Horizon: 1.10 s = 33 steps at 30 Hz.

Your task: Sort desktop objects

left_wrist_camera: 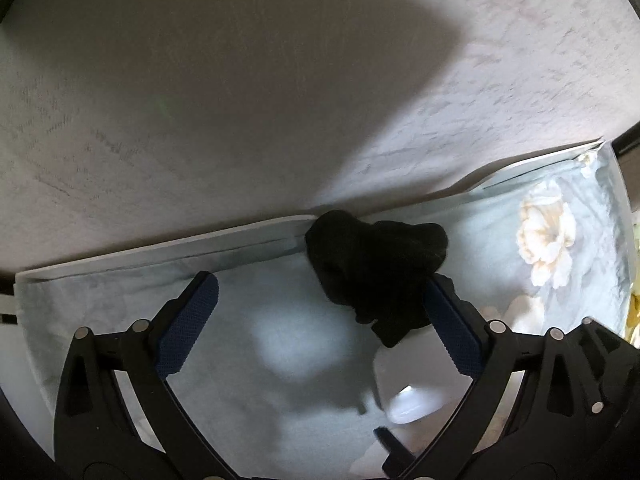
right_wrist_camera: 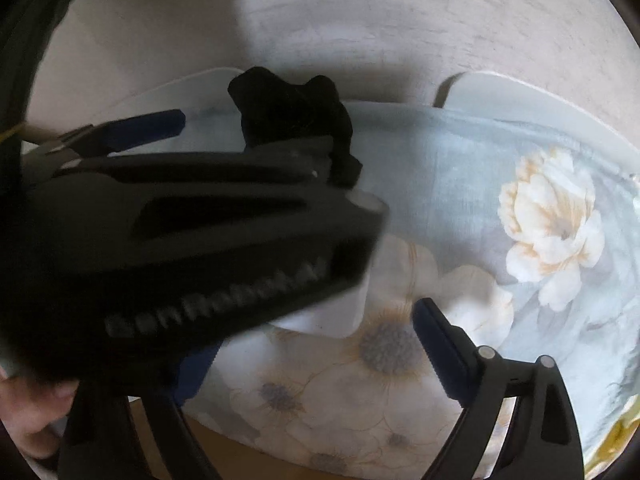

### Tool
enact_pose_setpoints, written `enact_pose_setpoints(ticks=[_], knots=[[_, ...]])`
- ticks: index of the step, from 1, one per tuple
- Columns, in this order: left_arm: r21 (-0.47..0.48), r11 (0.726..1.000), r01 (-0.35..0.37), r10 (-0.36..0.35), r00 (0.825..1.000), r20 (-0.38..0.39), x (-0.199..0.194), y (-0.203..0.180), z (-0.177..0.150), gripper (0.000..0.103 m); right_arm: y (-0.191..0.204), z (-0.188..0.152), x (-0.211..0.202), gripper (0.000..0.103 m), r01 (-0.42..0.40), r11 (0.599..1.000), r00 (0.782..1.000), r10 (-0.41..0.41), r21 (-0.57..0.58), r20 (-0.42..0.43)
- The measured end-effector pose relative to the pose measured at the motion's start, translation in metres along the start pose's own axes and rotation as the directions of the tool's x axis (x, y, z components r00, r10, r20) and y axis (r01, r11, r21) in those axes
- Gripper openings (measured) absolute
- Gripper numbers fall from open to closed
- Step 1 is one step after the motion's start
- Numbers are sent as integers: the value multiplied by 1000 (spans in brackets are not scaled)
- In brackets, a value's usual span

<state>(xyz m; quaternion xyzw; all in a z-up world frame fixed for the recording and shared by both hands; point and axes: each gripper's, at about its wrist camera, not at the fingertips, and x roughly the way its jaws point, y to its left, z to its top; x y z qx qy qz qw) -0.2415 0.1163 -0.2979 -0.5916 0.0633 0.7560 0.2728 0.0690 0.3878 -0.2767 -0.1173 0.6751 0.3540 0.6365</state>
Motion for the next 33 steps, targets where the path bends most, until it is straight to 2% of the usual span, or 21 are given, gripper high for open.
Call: enact_pose_setpoints(ticks=[5, 6, 9, 11, 14, 16, 18, 21, 23, 25, 27, 31, 32, 33], knots=[[-47, 999, 23, -25, 999, -34, 14, 6, 1, 97, 2, -3, -1, 87, 48, 999, 999, -48, -13, 3], [-55, 998, 38, -40, 998, -40, 17, 7, 2, 93, 0, -4, -3, 81, 48, 999, 999, -48, -13, 11], [-66, 997, 35, -38, 998, -43, 20, 7, 5, 88, -7, -8, -10, 63, 29, 999, 999, -28, -24, 19], [-68, 997, 25, -28, 999, -37, 20, 8, 6, 79, -15, -10, -13, 55, 11, 1000, 1000, -10, -20, 19], [-73, 997, 15, -18, 999, -34, 20, 11, 10, 60, -28, -15, -17, 51, -29, 1000, 999, 29, -6, 24], [-78, 996, 30, -33, 999, -33, 19, 12, 12, 31, -36, -18, -19, 44, -49, 999, 998, 49, 5, 28], [-91, 995, 47, -51, 998, -42, 19, 15, 14, 26, -44, -20, -21, 40, -73, 997, 997, 72, 13, 28], [-92, 995, 34, -38, 998, -44, 20, 18, 15, 23, -44, -24, -23, 40, -65, 997, 998, 66, -27, 23], [-101, 994, 33, -37, 998, -45, 20, 21, 14, 21, -41, -26, -22, 50, -60, 997, 998, 61, -50, 11], [-119, 992, 33, -38, 998, -44, 19, 27, 14, 21, -32, -26, -19, 73, -25, 995, 1000, 26, -93, 0], [-130, 991, 30, -36, 998, -41, 18, 31, 14, 21, -23, -27, -15, 77, 37, 989, 999, -38, -142, -6], [-125, 992, -4, 0, 1000, -30, 14, 38, 12, 21, -17, -26, -13, 77, 88, 979, 996, -92, -184, -14], [-122, 992, -15, 12, 1000, -28, 13, 40, 10, 21, -17, -26, -14, 74, 93, 977, 995, -96, -192, -7], [-122, 992, -18, 15, 999, -28, 12, 43, 9, 21, -16, -27, -16, 64, 130, 966, 991, -130, -222, 14]])
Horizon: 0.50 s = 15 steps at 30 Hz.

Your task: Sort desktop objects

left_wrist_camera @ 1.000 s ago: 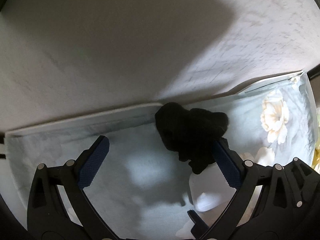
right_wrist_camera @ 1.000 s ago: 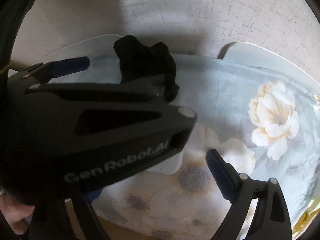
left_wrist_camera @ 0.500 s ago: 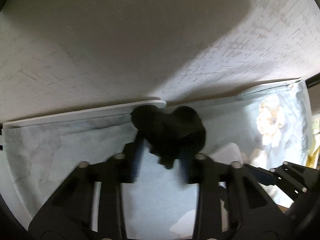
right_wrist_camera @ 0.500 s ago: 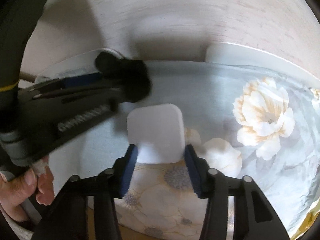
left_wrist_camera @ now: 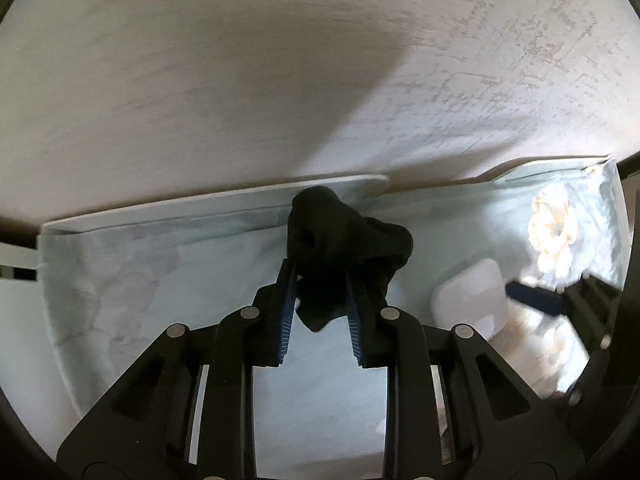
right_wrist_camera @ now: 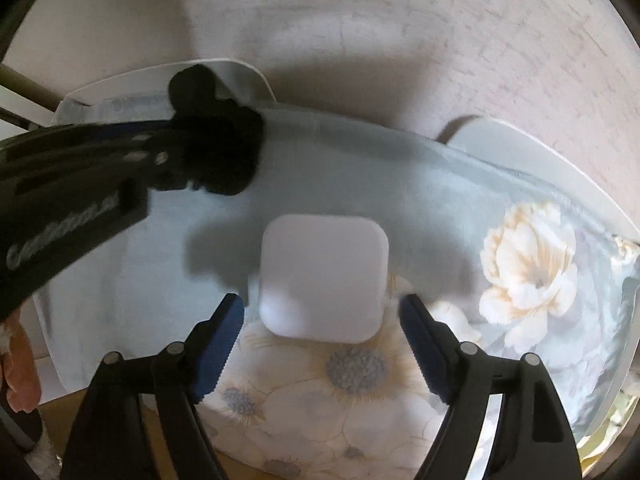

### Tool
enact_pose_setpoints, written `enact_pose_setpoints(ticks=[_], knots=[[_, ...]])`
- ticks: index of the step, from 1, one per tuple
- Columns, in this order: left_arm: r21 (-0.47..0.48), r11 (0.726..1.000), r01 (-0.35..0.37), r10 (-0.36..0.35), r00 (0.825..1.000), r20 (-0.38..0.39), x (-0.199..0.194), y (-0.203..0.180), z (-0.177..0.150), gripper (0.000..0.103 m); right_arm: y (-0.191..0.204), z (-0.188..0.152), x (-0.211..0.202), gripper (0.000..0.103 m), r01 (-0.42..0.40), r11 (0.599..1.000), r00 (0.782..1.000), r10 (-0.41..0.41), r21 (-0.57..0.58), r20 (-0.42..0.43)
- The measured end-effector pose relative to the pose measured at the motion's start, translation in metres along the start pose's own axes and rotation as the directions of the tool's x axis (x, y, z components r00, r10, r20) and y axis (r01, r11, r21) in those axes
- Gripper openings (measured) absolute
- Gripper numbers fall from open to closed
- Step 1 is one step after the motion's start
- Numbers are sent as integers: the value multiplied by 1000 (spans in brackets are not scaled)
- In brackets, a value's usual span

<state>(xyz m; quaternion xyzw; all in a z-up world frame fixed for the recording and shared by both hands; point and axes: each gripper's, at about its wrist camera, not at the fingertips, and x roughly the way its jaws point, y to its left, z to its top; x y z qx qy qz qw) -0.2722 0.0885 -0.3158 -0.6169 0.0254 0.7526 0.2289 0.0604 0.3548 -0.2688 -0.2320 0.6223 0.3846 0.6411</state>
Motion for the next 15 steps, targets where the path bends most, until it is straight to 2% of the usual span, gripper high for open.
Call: enact_pose_setpoints(ticks=[1, 6, 11, 15], knots=[[-1, 1000, -1, 1, 1000, 1, -1, 2, -1, 21, 2, -1, 0, 58, 36, 999, 999, -37, -29, -3], [-8, 1000, -2, 2, 1000, 21, -11, 12, -6, 21, -5, -8, -7, 57, 35, 999, 999, -34, -34, 9], [-4, 1000, 26, -25, 997, 76, -42, 16, -12, 21, -18, -21, -42, 57, -15, 1000, 997, 16, -16, 74], [24, 999, 36, -39, 990, 135, -81, 13, -25, 21, -30, -45, -91, 57, -93, 996, 985, 94, -12, 143]])
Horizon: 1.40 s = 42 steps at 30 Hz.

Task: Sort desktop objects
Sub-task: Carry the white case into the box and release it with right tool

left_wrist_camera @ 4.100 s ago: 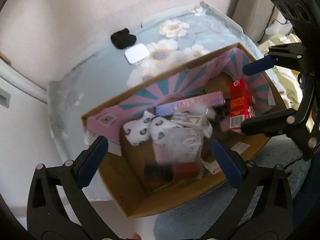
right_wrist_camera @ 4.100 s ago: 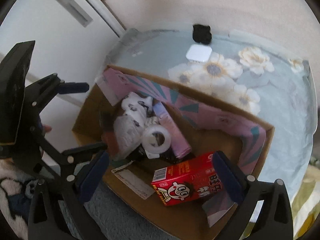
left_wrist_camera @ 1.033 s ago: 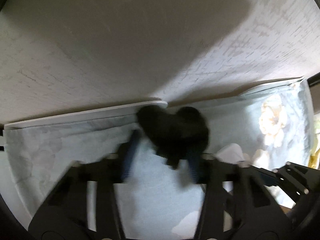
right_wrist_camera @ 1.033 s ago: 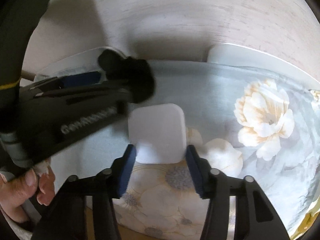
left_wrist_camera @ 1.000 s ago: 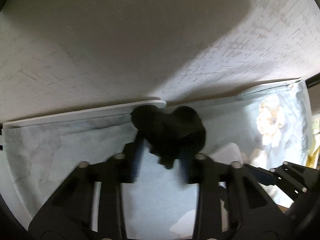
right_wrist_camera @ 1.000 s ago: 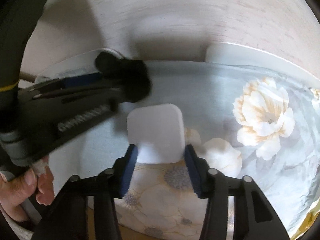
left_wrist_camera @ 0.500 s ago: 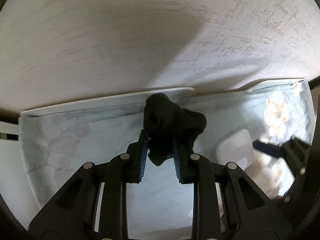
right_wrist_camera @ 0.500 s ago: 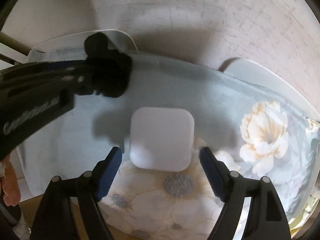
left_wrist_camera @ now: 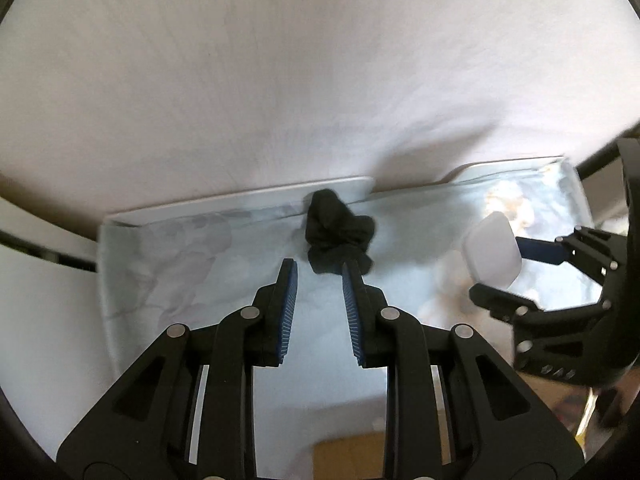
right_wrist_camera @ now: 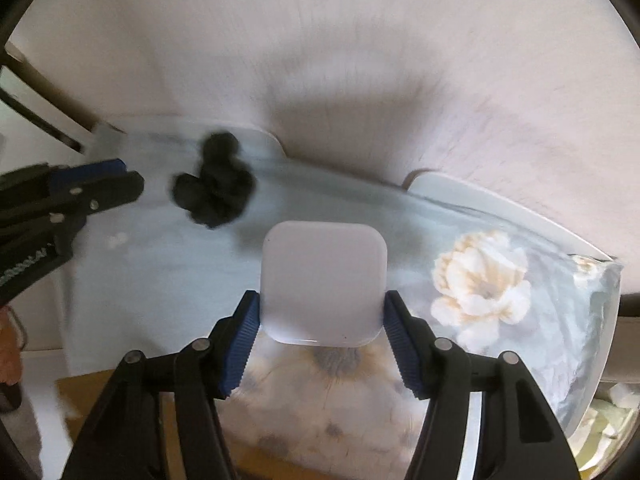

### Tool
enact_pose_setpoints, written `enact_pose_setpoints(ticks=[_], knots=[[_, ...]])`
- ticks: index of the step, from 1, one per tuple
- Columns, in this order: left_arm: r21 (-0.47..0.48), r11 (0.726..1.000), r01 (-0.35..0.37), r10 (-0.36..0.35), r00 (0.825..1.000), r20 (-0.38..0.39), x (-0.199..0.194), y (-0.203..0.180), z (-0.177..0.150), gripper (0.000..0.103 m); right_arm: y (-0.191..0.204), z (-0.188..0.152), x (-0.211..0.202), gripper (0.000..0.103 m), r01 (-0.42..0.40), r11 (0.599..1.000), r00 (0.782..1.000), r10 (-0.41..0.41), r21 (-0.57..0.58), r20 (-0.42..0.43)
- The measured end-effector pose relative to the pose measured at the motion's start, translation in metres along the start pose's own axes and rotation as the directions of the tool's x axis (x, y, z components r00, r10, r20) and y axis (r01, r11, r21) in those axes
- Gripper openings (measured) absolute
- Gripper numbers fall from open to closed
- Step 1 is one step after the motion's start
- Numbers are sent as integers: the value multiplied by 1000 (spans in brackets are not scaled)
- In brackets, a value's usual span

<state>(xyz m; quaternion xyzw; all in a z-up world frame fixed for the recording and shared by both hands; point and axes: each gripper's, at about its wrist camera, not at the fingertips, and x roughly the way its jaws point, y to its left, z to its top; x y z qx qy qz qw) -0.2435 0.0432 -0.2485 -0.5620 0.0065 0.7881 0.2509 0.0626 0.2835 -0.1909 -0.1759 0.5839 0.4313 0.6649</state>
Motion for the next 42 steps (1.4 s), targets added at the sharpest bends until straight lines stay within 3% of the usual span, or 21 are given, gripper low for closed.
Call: enact_pose_setpoints(ticks=[2, 3, 4, 5, 7, 10, 13, 15, 24, 35, 36, 38, 39, 42], knots=[[13, 1000, 8, -8, 1000, 24, -18, 0, 0, 21, -2, -3, -23, 57, -15, 1000, 1000, 14, 7, 26], [21, 1000, 12, -13, 999, 35, -25, 1, 1, 21, 23, 9, -34, 57, -29, 1000, 999, 28, 4, 45], [33, 999, 18, -20, 999, 48, -38, -3, -4, 21, 11, 7, -45, 57, -47, 999, 997, 47, -3, 60], [43, 999, 24, -26, 998, 56, -59, 0, -35, 21, 6, -1, -48, 57, -59, 998, 996, 59, -11, 70], [61, 997, 36, -40, 997, 69, -80, -11, -53, 21, 24, -3, -61, 57, -65, 997, 993, 68, -37, 93], [96, 991, 97, -103, 993, 59, -103, -27, -78, 21, 14, -38, -90, 58, -82, 994, 991, 88, -72, 96], [112, 985, 133, -136, 991, 19, -113, -35, -110, 21, 50, -61, -99, 58, -135, 988, 985, 142, -75, 99], [115, 984, 133, -133, 991, -10, -127, -41, -132, 21, 54, -78, -102, 58, -138, 988, 985, 144, -69, 97], [57, 986, 156, -149, 983, -109, -106, -68, -205, 21, 69, -138, -64, 58, -162, 984, 987, 162, -79, -2], [103, 991, 86, -76, 993, -92, -102, -88, -225, 22, 78, -159, -53, 58, -164, 982, 986, 160, -97, -42], [116, 991, 72, -62, 994, -94, -103, -90, -225, 26, 78, -159, -52, 60, -155, 983, 988, 151, -99, -45], [142, 990, 25, -11, 995, -99, -103, -95, -227, 67, 80, -160, -49, 83, -114, 987, 993, 108, -111, -54], [153, 988, 2, 11, 996, -88, -104, -97, -228, 101, 81, -162, -46, 103, -94, 988, 994, 87, -123, -66], [171, 985, -8, 15, 999, -37, -112, -101, -229, 103, 83, -168, -47, 102, -81, 986, 995, 73, -148, -63]])
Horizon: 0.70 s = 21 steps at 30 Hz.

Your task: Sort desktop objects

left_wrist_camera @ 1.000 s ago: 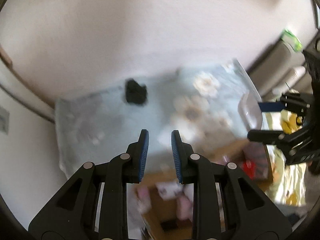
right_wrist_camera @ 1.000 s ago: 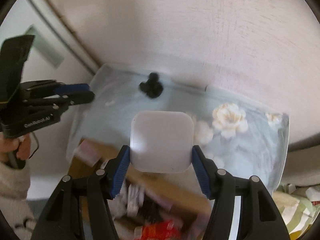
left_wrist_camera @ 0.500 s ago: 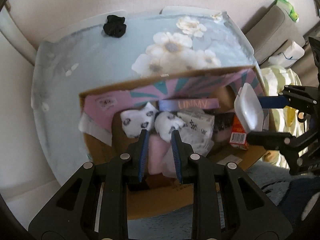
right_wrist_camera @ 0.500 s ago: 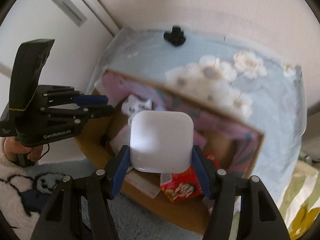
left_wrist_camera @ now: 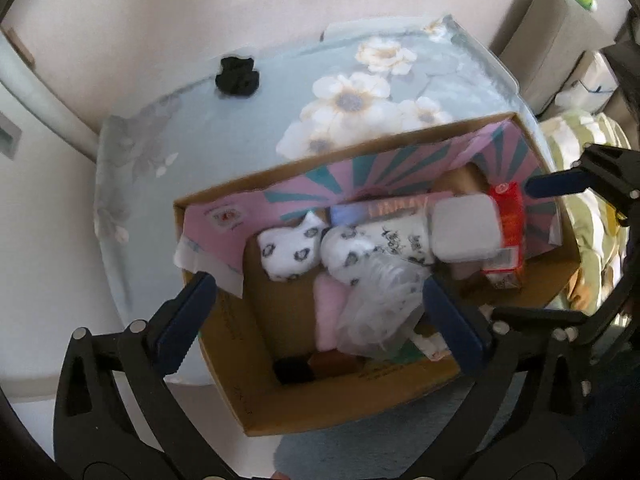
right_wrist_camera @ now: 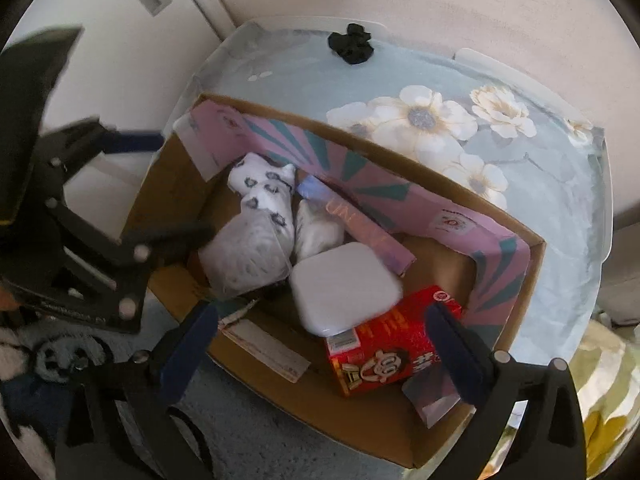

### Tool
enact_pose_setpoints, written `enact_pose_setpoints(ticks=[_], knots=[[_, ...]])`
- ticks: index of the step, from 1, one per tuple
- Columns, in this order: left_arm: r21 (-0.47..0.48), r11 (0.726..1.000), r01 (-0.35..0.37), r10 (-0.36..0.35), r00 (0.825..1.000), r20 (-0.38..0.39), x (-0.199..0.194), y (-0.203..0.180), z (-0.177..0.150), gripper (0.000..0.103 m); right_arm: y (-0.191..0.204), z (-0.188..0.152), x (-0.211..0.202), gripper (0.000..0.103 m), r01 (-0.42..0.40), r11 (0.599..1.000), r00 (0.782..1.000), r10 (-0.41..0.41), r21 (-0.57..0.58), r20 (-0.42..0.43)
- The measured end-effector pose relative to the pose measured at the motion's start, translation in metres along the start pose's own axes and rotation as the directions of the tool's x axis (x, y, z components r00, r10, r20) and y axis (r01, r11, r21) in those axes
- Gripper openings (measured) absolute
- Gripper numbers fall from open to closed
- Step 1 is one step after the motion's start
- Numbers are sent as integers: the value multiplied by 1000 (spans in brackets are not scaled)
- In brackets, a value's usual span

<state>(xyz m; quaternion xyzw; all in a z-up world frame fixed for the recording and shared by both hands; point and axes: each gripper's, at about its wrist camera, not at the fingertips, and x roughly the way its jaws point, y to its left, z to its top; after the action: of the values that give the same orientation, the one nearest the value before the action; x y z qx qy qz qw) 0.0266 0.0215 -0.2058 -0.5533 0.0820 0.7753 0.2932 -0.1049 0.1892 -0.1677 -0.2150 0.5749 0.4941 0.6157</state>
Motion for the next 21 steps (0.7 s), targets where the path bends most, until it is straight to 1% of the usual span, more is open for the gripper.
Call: enact_pose_setpoints(ticks=[4, 9, 14, 18, 20, 21], knots=[[28, 998, -51, 51, 999, 8, 2, -4, 2, 103, 0, -1, -2, 102, 20, 1000, 1000, -20, -1, 8], [26, 999, -46, 46, 999, 5, 7, -1, 4, 103, -1, 2, -6, 102, 40, 999, 999, -40, -1, 24], [17, 996, -91, 91, 996, 17, 4, 3, 7, 103, -5, 5, -7, 102, 51, 999, 998, -51, 18, 32], [-33, 996, -80, 81, 996, 35, -4, 15, 10, 103, -11, 8, -11, 102, 70, 995, 997, -73, 66, 33], [-69, 993, -98, 102, 993, 56, -13, 23, 13, 103, -17, 10, -16, 102, 104, 987, 994, -108, 125, 32], [-83, 990, -113, 118, 991, 68, -19, 27, 16, 103, -21, 11, -23, 102, 115, 979, 991, -125, 169, 46]])
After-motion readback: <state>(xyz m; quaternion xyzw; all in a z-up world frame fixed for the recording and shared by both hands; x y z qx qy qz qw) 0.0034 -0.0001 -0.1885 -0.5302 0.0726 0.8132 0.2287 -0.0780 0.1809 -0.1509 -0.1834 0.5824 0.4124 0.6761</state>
